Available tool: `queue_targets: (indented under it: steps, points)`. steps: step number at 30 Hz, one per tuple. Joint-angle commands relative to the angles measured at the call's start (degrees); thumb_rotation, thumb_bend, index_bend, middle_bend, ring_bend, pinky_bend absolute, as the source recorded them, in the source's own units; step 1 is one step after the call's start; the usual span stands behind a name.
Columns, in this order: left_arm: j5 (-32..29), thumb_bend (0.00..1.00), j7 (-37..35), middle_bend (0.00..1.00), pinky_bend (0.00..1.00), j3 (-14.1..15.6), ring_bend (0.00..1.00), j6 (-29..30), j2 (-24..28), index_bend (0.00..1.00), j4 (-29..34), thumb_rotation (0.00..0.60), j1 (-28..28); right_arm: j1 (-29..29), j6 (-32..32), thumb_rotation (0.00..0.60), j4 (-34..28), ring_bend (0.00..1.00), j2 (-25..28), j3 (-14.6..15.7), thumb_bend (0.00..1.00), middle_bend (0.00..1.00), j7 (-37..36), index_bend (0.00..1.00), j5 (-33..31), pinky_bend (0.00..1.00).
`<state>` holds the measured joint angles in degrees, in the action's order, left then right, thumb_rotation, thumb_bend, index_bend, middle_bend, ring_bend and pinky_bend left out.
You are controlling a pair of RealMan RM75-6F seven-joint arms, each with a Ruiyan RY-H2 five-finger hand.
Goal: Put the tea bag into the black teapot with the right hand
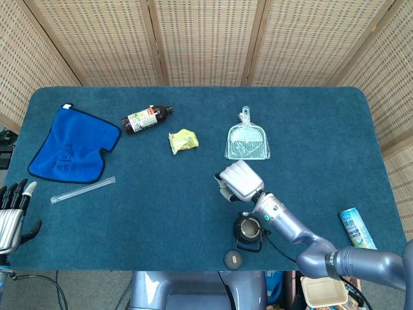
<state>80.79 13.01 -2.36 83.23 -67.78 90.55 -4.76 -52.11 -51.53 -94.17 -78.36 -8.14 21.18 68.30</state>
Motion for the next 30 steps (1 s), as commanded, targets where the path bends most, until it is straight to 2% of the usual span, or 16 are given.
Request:
queue_targets:
  steps: [1, 14, 30]
  points:
    - [-0.10, 0.35, 0.13, 0.00, 0.00, 0.02, 0.00, -0.08, 0.05, 0.00, 0.05, 0.600, 0.01, 1.87, -1.25, 0.513, -2.16, 0.96, 2.75, 0.58, 0.62, 0.95, -4.00, 0.64, 3.52, 0.97]
    - [0.16, 0.35, 1.52, 0.00, 0.00, -0.01, 0.00, 0.27, 0.61, 0.00, 1.56, 0.600, -0.05, 6.40, -4.63, 0.507, -7.16, 0.96, 9.18, 3.33, 0.61, 0.95, -15.75, 0.65, 14.36, 0.97]
    - [0.30, 0.35, 1.94, 0.00, 0.00, 0.24, 0.00, 0.41, 0.75, 0.00, 2.03, 0.600, 0.13, 9.17, -9.34, 0.514, -7.06, 0.96, 11.60, 5.28, 0.62, 0.96, -25.32, 0.66, 24.01, 0.97]
